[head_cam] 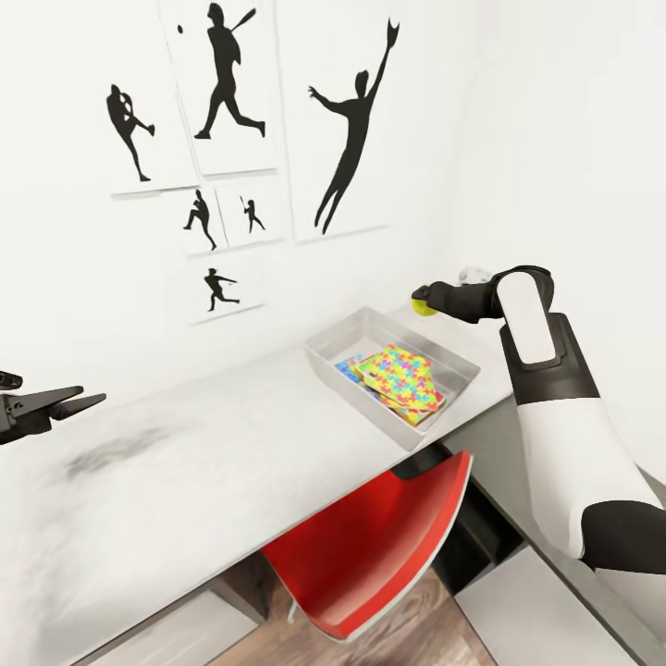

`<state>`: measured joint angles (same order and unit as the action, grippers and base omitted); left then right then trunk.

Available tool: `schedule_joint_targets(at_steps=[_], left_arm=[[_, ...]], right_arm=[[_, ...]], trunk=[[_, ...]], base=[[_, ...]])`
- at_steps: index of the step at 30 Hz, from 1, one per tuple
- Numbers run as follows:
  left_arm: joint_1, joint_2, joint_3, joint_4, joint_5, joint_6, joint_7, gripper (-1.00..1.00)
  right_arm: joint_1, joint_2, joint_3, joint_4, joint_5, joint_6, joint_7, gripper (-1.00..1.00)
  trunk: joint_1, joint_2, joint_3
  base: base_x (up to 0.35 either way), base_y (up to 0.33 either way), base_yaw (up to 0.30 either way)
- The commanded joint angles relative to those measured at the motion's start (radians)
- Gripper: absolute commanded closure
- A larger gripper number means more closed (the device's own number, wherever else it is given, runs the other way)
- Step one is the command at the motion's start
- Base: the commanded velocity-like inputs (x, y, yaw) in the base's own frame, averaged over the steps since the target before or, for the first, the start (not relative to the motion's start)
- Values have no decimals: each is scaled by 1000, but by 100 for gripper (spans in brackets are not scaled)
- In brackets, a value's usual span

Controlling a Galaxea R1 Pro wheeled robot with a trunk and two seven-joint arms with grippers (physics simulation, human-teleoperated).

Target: Put all the toys in the child's room - the three board games (two on the bed and one on the table), the two jigsaw puzzles on the table, and the tennis ball on the table - inside the toy box on the table in the child's room.

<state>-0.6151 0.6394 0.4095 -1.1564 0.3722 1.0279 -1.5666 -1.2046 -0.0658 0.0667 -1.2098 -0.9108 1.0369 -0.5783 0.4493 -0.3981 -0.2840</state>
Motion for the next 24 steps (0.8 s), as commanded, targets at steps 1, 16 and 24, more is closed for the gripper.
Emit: schedule_joint_targets(at_steps=[1,16,24], left_arm=[[-1,0,0,0,-1,11,-4,-100],[-1,0,-3,0,-1,11,-4,-100],[-1,0,-2,0,-1,11,-4,-100]], right_arm=[[-1,-1,2,-1,-12,0,-12,100],[0,-2,2,0,-13,0,-12,100],[0,-1,2,8,-13,1,-12,100]], trunk=[[1,-2,0],[1,-2,25],[1,-2,31]], base=[[14,-28,0],[57,-55,43],[52,-18,31]])
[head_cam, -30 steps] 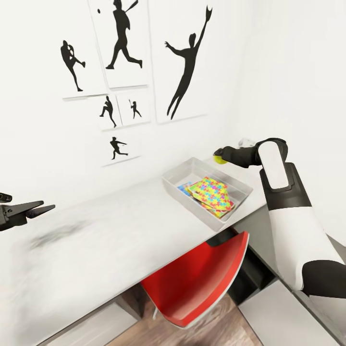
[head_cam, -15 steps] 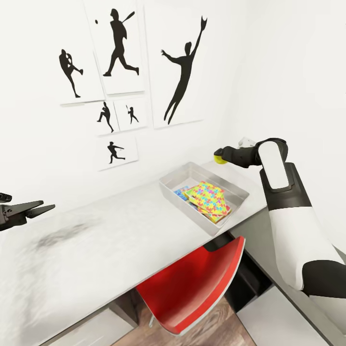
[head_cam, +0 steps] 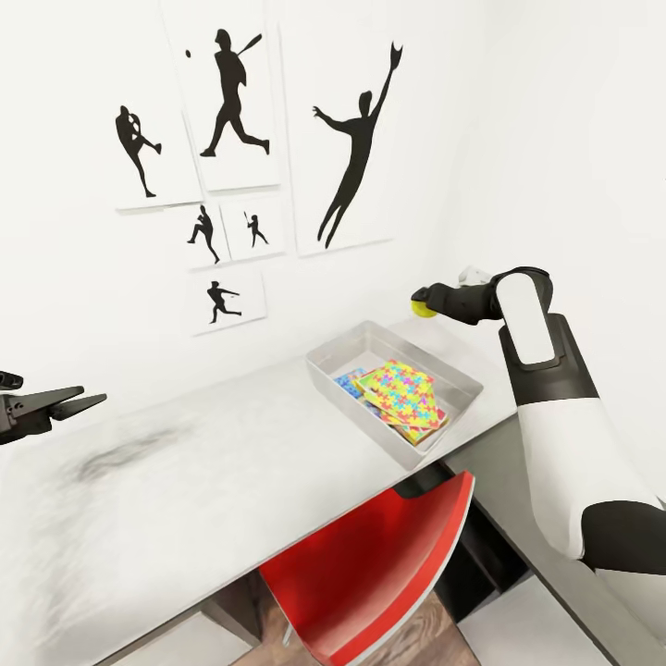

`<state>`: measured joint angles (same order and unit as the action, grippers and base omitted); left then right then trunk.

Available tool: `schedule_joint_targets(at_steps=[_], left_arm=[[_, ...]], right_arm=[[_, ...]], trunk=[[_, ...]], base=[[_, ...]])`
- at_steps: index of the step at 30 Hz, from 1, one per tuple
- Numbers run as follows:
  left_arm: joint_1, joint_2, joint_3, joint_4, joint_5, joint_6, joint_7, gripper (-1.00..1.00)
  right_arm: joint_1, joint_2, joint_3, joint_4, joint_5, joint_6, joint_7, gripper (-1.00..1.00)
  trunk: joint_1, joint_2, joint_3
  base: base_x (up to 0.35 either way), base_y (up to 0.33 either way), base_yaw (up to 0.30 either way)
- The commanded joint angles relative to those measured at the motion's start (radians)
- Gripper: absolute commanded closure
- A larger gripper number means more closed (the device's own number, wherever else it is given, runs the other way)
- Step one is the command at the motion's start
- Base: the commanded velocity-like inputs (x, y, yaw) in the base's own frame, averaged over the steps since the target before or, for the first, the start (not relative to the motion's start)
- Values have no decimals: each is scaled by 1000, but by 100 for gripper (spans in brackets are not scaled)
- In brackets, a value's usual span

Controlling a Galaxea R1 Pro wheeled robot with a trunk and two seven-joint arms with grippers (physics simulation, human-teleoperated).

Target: Put all the toys in the child's room - the three board games (two on the bed and one on the table), the two jigsaw puzzles on the table, and the tennis ball on the table - inside the toy box on the table in the child's room.

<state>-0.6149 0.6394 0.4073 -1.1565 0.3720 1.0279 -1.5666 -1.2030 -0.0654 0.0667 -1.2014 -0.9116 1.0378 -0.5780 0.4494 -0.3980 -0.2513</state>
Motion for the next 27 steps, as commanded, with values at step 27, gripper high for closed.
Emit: schedule_joint_targets(at_steps=[27], left_arm=[[-1,0,-1,0,-1,11,-4,-100]], right_arm=[[-1,-1,2,2,-12,2,-11,100]], trunk=[[1,-2,-2]], base=[[86,-44,0]])
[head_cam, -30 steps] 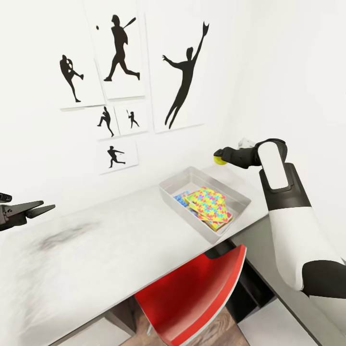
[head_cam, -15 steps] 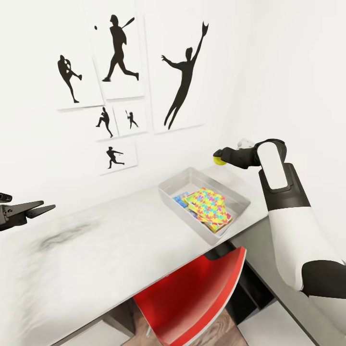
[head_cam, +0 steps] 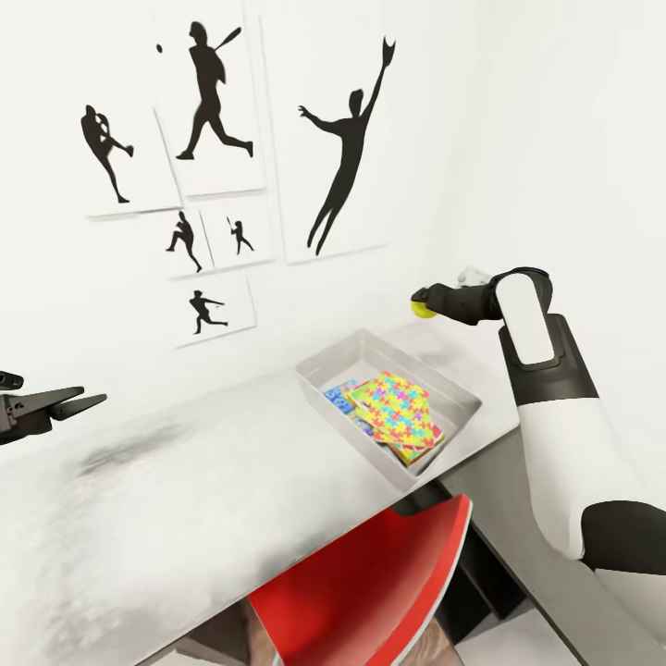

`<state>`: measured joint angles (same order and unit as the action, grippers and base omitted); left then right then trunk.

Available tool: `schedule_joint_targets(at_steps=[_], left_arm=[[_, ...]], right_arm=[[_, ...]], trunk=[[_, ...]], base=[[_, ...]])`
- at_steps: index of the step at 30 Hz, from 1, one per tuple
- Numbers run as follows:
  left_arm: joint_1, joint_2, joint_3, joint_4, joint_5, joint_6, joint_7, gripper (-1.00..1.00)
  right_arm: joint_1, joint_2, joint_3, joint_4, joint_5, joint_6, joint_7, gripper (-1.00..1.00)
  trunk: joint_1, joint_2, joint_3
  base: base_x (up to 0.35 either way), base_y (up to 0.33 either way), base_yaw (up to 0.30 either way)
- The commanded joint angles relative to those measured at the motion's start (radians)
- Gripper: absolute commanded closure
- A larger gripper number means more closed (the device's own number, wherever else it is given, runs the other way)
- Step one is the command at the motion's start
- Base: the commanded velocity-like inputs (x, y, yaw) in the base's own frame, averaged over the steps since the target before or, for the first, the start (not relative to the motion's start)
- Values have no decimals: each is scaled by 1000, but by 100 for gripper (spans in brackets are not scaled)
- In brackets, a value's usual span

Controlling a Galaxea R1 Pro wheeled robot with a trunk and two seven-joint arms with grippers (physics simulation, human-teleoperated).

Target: Put all the toys in the child's room - the three board games (two on the bed and one on the table), the two jigsaw puzzles on the table, and the tennis ball on the table - inside the toy box on the table in the child's room.

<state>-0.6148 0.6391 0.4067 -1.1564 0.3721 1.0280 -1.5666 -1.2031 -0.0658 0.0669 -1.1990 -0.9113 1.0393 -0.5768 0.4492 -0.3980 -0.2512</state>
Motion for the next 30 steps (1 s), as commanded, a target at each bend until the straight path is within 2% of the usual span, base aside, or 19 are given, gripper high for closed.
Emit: schedule_joint_targets(at_steps=[1,11,24,30], left_arm=[[-1,0,0,0,-1,11,-4,-100],[-1,-1,0,0,-1,12,-4,-100],[-1,-1,0,0,-1,12,-4,-100],[-1,-1,0,0,-1,11,-4,-100]], right_arm=[[-1,-1,2,-1,-12,0,-12,100],[-1,-2,2,-1,-12,1,-12,100],[-1,3,8,1,-10,1,-13,100],[-1,3,10,31,-10,2,-10,100]], trunk=[[1,-2,-2],[1,-2,-2],[1,-2,-2],[1,-2,-2]], base=[[122,-63,0],[148,-25,0],[7,0,0],[0,0,0]])
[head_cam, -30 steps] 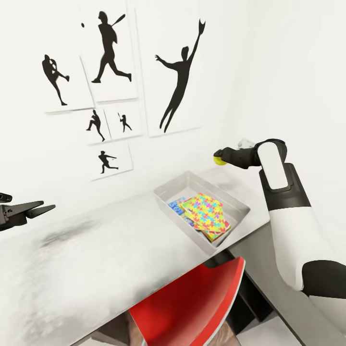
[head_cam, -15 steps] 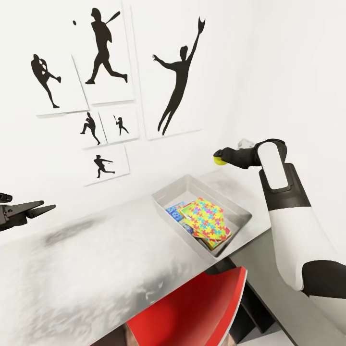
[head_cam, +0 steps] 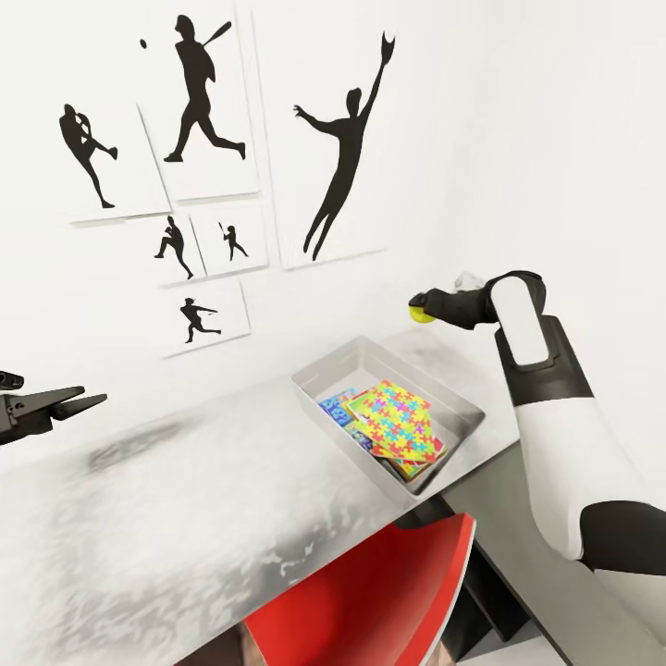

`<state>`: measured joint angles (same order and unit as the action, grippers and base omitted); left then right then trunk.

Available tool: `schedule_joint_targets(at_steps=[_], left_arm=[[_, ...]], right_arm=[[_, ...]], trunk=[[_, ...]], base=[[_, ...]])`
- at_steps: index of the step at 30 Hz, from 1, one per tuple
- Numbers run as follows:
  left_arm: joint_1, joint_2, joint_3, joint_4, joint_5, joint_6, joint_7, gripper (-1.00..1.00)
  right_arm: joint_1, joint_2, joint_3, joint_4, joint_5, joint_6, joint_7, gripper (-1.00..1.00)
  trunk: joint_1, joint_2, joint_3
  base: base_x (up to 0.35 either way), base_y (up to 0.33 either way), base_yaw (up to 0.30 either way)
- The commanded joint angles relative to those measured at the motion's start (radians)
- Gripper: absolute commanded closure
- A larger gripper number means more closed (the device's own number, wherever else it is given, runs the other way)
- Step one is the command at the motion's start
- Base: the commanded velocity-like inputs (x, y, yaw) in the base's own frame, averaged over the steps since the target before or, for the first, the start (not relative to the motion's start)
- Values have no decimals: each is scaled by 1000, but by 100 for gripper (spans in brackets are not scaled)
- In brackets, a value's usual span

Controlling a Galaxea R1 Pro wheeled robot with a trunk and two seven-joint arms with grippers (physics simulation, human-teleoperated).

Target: Put all the toys in the child's room - the three board games (two on the bed and one on the table), the two jigsaw puzzles on the table, and the tennis ball on the table - inside the toy box on the table in the child's room.

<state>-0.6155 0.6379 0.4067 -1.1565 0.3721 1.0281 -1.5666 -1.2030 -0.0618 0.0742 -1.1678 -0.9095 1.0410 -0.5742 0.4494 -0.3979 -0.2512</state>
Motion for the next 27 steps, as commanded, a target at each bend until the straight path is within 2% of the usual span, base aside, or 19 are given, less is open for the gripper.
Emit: schedule_joint_targets(at_steps=[1,10,13,18,20,22,27], left_arm=[[-1,0,0,0,-1,10,-4,-100],[0,0,0,0,-2,8,-4,-100],[0,-1,0,0,-2,6,-4,-100],[0,-1,-1,0,-4,4,-4,-100],[0,-2,-2,0,-5,3,-4,-100],[-1,-8,-3,0,-6,3,-4,-100],[-1,-36,-4,0,-9,1,-4,-100]], right_arm=[[-1,0,3,13,-12,0,-12,100],[-3,3,1,159,-12,6,-17,100],[-5,12,4,222,-8,6,-22,100],[-24,61,4,322,-4,6,-23,100],[-61,92,4,377,-3,5,-23,100],[-97,109,4,445,-2,1,-18,100],[-145,130,4,525,0,-3,-11,100]], trunk=[[1,-2,-2],[1,-2,-2],[1,-2,-2],[1,-2,-2],[1,-2,-2],[1,-2,-2],[1,-2,-2]], base=[[0,0,0],[0,0,0],[0,0,0],[0,0,0],[0,0,0],[0,0,0],[0,0,0]])
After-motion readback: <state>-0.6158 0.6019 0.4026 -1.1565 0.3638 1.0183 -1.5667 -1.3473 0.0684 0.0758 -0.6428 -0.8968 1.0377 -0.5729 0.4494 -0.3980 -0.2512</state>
